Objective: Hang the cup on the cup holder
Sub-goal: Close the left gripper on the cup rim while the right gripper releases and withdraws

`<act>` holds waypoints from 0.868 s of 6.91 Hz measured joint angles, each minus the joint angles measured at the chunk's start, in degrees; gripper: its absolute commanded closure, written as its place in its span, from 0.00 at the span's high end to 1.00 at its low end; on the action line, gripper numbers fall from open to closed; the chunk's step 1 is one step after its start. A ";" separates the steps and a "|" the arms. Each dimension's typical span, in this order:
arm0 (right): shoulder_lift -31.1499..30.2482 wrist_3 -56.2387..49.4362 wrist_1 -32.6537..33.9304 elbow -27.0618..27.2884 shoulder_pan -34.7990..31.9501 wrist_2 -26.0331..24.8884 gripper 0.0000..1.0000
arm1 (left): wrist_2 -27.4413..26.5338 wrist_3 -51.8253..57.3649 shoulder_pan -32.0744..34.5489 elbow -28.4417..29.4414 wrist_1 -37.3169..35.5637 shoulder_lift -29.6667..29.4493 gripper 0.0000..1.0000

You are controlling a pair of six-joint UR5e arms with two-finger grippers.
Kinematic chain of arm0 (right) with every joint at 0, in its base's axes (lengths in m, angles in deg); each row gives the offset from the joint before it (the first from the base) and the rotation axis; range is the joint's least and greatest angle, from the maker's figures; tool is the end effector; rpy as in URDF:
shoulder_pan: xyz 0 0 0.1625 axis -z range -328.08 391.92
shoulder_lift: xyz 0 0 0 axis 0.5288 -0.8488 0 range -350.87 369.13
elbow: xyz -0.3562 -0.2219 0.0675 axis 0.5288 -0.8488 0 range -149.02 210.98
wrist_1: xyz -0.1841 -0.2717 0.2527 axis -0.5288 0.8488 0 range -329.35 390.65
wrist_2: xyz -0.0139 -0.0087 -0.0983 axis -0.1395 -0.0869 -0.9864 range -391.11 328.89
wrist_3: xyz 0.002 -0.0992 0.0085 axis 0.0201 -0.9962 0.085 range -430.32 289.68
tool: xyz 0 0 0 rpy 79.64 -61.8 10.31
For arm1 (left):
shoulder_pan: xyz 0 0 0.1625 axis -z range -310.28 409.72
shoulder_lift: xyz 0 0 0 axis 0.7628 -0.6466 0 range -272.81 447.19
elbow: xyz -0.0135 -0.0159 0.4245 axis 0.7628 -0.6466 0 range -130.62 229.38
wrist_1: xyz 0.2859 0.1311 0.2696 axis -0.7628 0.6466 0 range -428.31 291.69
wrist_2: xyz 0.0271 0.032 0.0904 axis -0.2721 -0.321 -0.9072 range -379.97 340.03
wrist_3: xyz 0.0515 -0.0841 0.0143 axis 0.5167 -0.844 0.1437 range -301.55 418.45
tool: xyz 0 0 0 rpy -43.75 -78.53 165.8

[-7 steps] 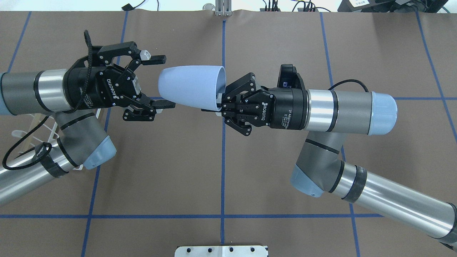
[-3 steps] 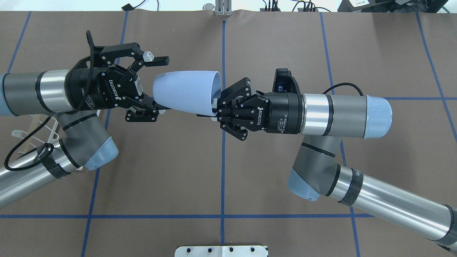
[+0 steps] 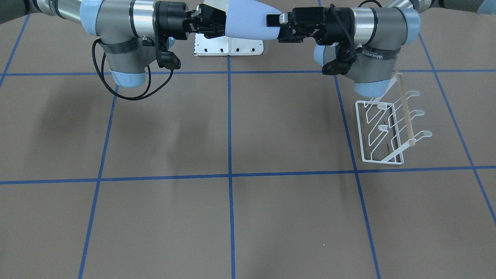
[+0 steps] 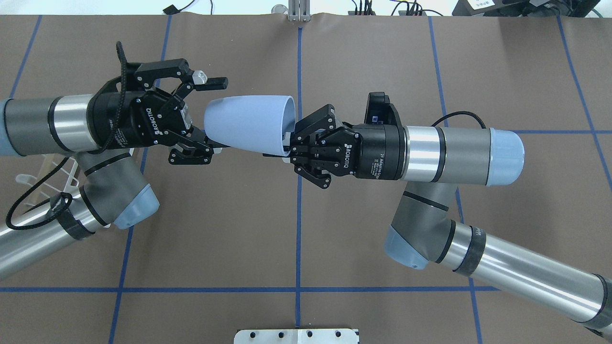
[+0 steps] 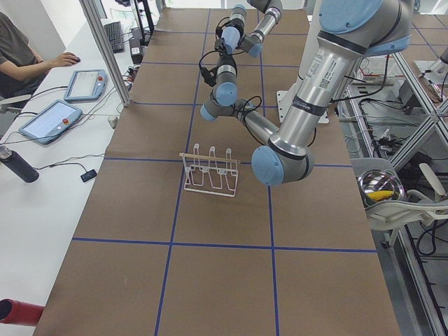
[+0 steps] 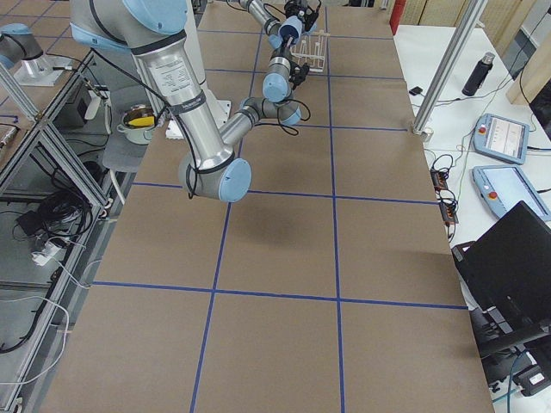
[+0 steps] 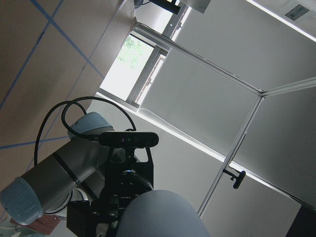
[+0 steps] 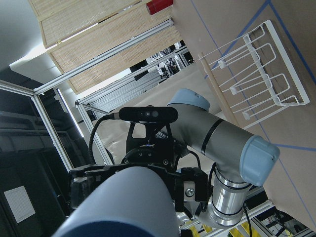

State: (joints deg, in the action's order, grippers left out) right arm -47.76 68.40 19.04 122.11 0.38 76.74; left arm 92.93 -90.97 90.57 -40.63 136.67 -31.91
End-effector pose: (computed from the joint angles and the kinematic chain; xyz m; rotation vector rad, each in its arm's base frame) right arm -0.4158 -0.3758 0.1605 -0.4969 -2.2929 0.3308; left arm 0.3333 -0.4133 0.2102 -0.5491 2.3710 -0.2888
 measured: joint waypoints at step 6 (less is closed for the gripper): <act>-8.56 -3.68 -9.59 0.40 -7.00 5.12 1.00 | 0.38 1.01 2.83 -0.94 -1.18 3.91 0.00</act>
State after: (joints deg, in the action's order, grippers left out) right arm -56.32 64.72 9.45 122.51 -6.62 81.85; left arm 93.31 -89.95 93.40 -41.57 135.49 -28.00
